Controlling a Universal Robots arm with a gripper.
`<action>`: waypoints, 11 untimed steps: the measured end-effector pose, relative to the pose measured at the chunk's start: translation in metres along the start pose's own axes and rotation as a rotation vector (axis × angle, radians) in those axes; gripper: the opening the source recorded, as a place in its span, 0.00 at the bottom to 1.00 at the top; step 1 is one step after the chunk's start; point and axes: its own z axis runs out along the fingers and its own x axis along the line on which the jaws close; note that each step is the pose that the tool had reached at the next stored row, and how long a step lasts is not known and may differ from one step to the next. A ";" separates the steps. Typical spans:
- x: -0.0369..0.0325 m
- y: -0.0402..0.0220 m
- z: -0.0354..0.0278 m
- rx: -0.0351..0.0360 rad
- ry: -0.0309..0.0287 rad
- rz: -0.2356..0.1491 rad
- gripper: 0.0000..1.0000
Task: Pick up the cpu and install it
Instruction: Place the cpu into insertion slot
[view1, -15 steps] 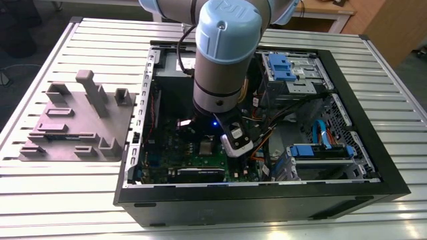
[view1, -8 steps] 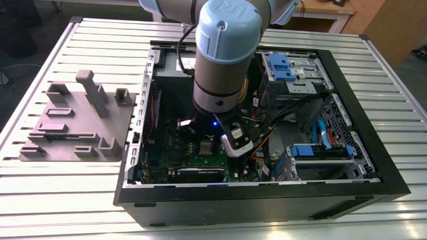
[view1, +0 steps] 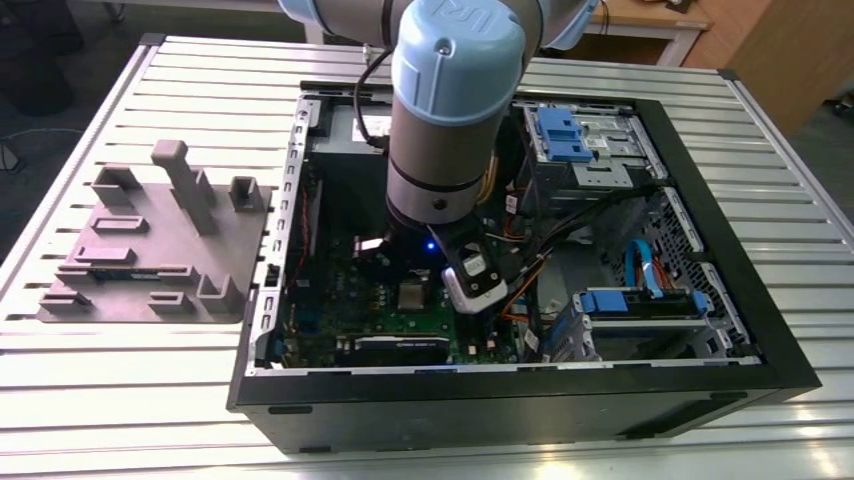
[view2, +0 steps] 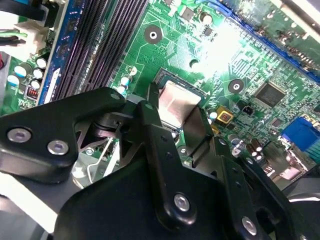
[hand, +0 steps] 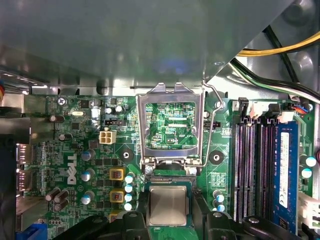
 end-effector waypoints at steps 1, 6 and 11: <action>0.0000 0.0000 0.0000 0.0000 0.0000 0.000 0.47; 0.0000 -0.0001 0.0001 0.0004 0.0002 0.000 0.47; 0.0000 -0.0001 0.0006 0.0004 0.0002 0.000 0.39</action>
